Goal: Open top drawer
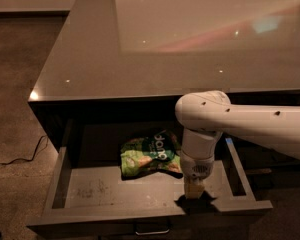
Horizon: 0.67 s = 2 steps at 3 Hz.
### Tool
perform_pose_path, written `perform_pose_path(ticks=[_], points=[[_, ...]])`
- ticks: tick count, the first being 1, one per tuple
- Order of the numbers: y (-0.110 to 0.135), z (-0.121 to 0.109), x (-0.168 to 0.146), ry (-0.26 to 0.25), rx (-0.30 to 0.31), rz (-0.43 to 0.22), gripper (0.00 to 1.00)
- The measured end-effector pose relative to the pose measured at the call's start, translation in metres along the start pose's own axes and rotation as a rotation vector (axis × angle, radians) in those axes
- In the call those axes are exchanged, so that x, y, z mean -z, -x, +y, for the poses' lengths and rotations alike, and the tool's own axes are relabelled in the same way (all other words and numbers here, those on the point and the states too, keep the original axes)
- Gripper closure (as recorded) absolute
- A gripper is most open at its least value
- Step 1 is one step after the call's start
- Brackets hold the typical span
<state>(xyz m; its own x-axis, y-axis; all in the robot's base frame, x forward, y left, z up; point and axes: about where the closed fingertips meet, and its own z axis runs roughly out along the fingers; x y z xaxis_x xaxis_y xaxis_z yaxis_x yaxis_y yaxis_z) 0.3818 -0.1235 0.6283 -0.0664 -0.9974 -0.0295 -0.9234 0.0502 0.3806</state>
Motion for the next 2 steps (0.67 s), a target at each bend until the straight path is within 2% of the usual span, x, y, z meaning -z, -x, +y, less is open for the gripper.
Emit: perform_pose_path(ticks=[1,2], points=[[-0.005,-0.003,-0.005,0.026,-0.012,-0.024,1.00],[-0.008,-0.010,0.006,-0.033,-0.088,-0.102,0.81]])
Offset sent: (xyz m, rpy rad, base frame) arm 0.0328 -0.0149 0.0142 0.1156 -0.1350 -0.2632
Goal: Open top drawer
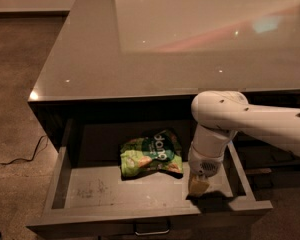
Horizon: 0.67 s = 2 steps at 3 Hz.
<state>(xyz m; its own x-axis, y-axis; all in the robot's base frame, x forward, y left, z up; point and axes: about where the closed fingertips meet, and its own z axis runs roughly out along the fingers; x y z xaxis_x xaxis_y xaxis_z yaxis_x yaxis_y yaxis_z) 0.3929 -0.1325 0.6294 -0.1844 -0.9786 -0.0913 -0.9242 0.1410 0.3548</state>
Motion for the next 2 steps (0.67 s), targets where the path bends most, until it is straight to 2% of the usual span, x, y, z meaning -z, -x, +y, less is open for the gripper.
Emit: perform_pose_path(ticks=[2], points=[[0.0002,-0.0010,-0.0003,-0.005,-0.002,-0.004,0.35]])
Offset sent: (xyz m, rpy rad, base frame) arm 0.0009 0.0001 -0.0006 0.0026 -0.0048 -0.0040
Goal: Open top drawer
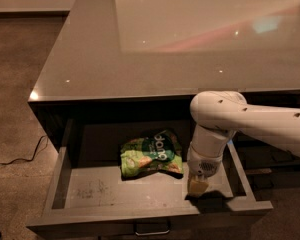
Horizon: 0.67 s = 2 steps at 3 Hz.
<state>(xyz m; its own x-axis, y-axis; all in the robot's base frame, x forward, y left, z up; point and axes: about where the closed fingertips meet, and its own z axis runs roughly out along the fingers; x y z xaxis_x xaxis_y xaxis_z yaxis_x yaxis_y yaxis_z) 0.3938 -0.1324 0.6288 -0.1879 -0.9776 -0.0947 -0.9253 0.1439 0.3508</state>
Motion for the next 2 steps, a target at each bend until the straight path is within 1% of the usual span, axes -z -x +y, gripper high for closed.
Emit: perform_pose_path(ticks=[1,2], points=[[0.0000,0.0000,0.0000,0.000,0.000,0.000,0.12],[0.0000,0.0000,0.0000,0.000,0.000,0.000,0.00]])
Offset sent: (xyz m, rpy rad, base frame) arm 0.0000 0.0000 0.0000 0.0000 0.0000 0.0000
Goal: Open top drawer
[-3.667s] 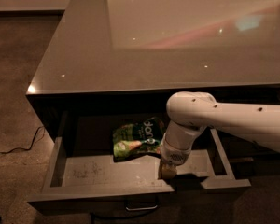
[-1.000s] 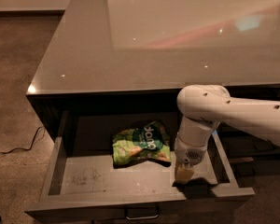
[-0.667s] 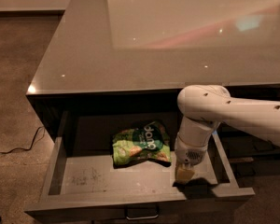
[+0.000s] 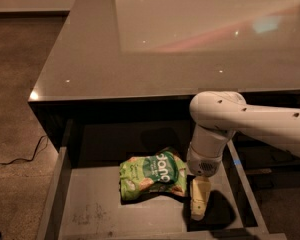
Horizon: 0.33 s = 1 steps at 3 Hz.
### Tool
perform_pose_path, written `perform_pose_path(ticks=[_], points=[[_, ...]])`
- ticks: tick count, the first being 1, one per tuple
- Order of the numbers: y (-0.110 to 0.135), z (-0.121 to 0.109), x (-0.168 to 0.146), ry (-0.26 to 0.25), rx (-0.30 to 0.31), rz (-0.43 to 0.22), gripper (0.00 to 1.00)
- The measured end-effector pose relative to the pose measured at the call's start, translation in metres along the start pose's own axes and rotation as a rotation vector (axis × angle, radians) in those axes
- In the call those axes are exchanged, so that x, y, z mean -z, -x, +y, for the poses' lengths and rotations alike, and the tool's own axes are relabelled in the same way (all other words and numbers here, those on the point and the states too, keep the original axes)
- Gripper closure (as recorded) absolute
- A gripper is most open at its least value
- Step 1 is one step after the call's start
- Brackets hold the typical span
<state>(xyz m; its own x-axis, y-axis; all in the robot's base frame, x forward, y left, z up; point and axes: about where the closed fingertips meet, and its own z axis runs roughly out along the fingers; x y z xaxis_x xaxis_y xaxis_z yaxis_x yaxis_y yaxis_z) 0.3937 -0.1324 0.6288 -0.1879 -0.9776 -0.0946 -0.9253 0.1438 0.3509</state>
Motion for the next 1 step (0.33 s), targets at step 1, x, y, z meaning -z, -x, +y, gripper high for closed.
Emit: perform_pose_path(ticks=[1], points=[[0.0000,0.0000,0.0000,0.000,0.000,0.000,0.00]])
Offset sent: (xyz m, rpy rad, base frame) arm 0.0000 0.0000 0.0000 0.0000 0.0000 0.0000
